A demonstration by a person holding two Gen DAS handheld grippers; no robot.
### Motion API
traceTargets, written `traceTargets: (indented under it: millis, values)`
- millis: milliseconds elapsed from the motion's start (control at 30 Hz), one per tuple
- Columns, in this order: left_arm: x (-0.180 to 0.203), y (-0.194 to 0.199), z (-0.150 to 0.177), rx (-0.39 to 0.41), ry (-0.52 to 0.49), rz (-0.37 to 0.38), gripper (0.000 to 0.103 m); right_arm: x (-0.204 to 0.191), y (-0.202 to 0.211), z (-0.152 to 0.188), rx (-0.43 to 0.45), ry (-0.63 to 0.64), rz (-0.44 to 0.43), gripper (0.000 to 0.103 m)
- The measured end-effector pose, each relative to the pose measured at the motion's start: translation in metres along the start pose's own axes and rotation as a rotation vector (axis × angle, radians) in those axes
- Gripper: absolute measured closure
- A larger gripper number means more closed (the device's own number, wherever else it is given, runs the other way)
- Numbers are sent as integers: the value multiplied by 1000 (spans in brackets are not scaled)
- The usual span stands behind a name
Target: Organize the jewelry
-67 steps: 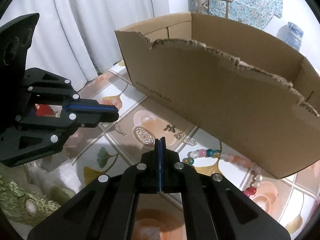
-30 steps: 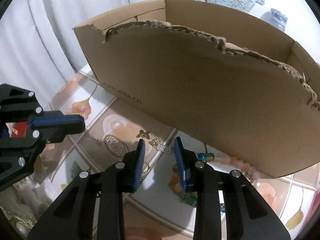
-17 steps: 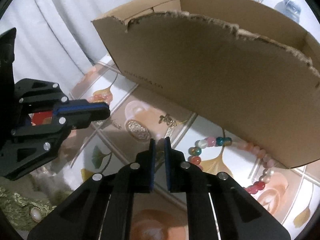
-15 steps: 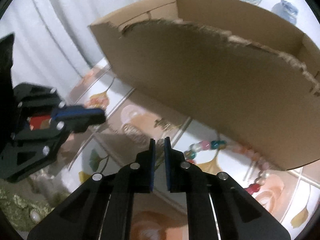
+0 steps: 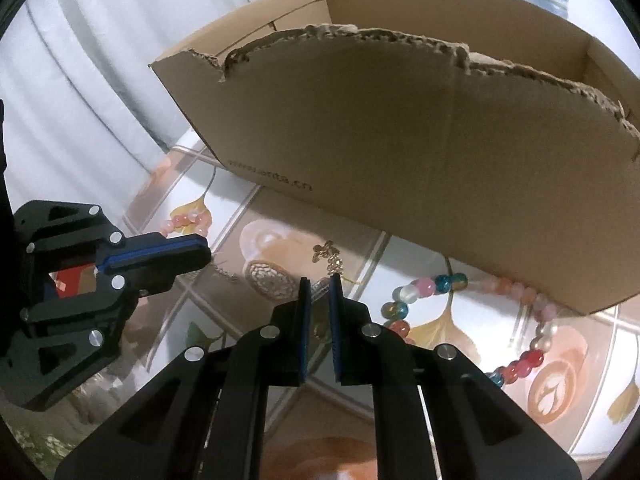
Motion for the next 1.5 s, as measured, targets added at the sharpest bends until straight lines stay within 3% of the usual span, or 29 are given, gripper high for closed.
traceTargets:
  millis: [367, 600, 767, 1200, 1500]
  values:
    - [-1, -2, 3, -4, 16, 7, 103, -2, 1, 2, 20, -106, 58, 85]
    - [-3, -4, 4, -1, 34, 20, 103, -11, 0, 4, 14, 49, 222, 85]
    - [-3, -9, 7, 0, 58, 45, 103, -2, 6, 5, 1, -2, 172, 83]
    - [-4, -19, 14, -24, 78, 74, 103, -20, -12, -2, -7, -42, 217, 81]
    - [-5, -19, 16, -25, 76, 80, 103, -25, -15, -10, -25, -38, 219, 90]
Point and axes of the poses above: each gripper's, at about its wrist camera, not at the fingertips, and y roughly against the way its jaws point, x to its right, z to its underside, the point moved 3 cm from there along -y, roughly the way its jaws point, and after that the axes turned 5 degrees about -x, right-handed, at the moved point
